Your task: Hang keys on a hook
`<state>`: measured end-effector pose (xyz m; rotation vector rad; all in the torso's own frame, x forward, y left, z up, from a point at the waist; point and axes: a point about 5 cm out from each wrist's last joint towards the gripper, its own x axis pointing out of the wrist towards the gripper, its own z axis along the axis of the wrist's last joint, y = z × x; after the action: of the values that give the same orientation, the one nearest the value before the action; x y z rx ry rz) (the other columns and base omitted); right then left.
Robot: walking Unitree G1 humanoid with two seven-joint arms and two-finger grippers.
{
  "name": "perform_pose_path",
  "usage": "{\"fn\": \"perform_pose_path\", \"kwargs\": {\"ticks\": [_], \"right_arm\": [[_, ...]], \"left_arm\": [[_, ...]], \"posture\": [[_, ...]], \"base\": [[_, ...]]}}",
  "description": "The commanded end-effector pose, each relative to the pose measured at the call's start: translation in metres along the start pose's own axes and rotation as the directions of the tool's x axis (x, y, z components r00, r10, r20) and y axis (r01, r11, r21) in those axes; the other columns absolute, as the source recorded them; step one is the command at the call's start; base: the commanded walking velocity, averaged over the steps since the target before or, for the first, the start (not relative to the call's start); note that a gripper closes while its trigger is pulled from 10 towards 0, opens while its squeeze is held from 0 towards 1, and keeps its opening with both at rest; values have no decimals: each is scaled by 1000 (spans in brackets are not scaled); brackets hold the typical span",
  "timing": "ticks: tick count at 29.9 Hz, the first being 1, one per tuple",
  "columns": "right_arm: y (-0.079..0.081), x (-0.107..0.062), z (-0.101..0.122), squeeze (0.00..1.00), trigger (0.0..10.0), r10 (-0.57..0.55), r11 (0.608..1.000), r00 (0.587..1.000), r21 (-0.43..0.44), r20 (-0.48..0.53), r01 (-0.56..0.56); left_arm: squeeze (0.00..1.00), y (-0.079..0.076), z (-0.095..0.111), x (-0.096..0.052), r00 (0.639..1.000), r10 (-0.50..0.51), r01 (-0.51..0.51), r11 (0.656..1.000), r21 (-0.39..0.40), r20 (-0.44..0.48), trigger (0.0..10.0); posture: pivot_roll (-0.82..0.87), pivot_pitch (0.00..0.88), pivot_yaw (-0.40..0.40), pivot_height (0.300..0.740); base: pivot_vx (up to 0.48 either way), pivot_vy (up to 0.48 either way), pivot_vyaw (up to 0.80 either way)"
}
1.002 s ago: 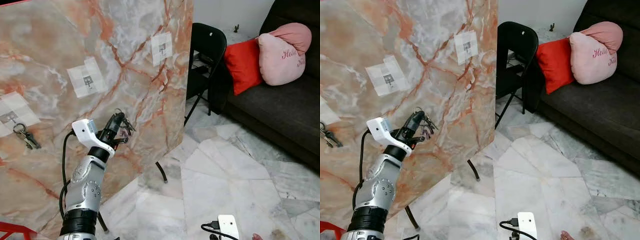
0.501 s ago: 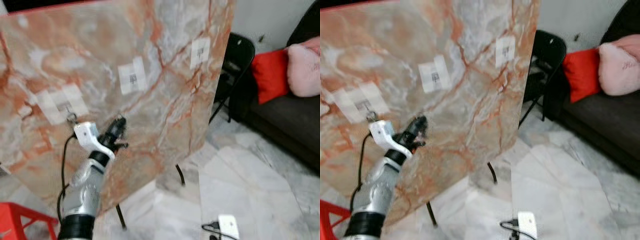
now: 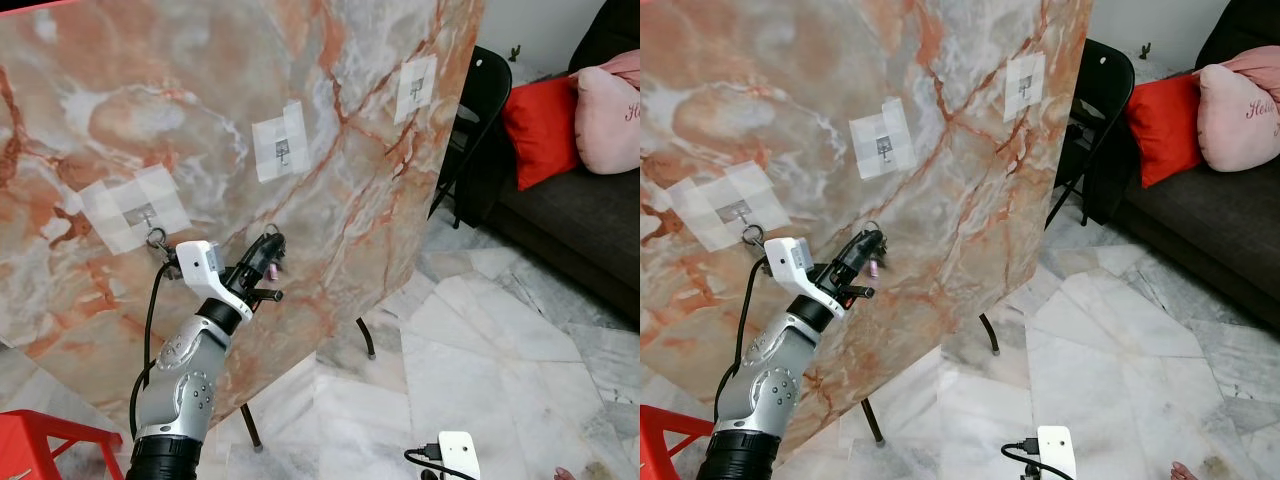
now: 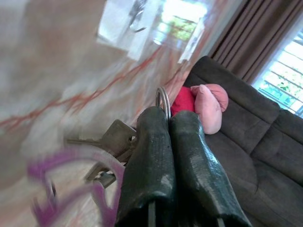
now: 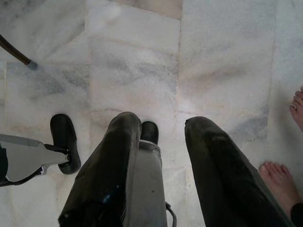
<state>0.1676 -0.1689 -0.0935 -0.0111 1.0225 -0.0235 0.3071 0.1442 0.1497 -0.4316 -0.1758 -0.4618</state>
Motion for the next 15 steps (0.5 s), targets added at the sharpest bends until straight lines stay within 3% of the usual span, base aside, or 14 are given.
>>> {"fn": "perform_pose_path", "kwargs": {"ticks": [1, 15], "right_arm": [[1, 0, -3, 0, 10000, -5, 1000, 1000, 5, -8, 5], [11, 1, 4, 0, 10000, 5, 1000, 1000, 2, 2, -5]], "left_arm": [[0, -6, 2, 1, 1000, -25, 24, 999, 30, 3, 10000], [0, -5, 1, -3, 999, -14, 17, 994, 104, -30, 10000]], "posture": [[-29, 10, -11, 740], [-17, 10, -10, 740]], "base": [[0, 0, 0], [0, 0, 0]]}}
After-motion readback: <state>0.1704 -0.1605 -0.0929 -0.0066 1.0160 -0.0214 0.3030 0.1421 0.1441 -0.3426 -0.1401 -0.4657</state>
